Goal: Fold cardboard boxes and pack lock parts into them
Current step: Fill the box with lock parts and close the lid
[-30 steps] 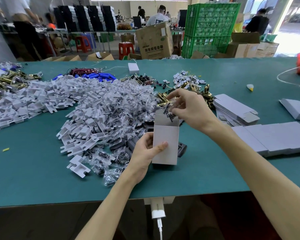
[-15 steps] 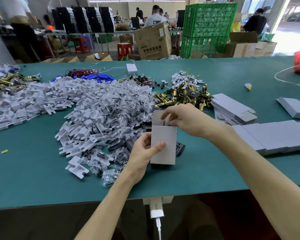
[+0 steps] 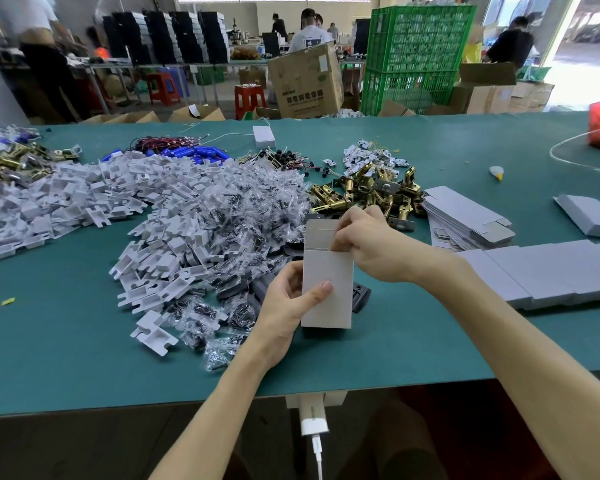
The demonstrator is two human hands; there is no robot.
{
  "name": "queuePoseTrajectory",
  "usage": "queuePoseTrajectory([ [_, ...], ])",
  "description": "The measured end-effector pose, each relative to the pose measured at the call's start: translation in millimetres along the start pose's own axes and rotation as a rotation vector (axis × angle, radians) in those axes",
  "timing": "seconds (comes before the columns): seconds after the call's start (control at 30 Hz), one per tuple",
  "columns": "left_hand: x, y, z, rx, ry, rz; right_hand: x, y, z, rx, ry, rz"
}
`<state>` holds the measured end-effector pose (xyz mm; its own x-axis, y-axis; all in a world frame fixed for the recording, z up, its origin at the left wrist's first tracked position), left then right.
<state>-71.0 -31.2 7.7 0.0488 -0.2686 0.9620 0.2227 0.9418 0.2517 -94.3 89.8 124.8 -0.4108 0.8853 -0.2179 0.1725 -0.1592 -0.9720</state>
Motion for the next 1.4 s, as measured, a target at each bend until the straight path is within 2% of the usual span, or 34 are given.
queuePoseTrajectory([
  [0.1, 2, 2, 1, -0.023, 0.028, -0.04, -1, 4, -3, 0.011, 0.025, -0.008],
  [0.27, 9, 7, 1, -0.069, 0.073, -0.028, 5, 1, -9, 0.079, 0.009, 0.135],
  [0.4, 13, 9, -1, -0.092, 0.098, 0.012, 26, -11, -20, 0.385, 0.024, 0.491],
  [0.47, 14, 10, -1, -0.095, 0.106, 0.014, 36, -8, -26, 0.468, 0.05, 0.615],
  [0.7, 12, 7, 1, -0.072, 0.095, 0.0, 38, 29, -32, 0.484, 0.021, 0.87],
  [1.0, 19, 10, -1, -0.057, 0.152, 0.043, 30, 52, -37, 0.516, -0.067, 1.031],
  [1.2, 27, 7, -4, 0.006, 0.214, 0.122, 27, 62, -42, 0.612, -0.098, 1.111],
  [1.4, 37, -3, 4, 0.143, 0.257, 0.214, 23, 75, -39, 0.683, -0.087, 1.26],
])
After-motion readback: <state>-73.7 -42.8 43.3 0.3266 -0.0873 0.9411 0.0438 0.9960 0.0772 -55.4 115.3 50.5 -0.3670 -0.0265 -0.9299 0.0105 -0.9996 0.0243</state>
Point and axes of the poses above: each hand's wrist, its own z-axis towards the middle knuckle, its own y-axis out of the palm, x = y × z, the point moved 9 cm from there along z, towards the middle knuckle, and after that the axes turned 4 degrees about -x, right-handed, at the moved point
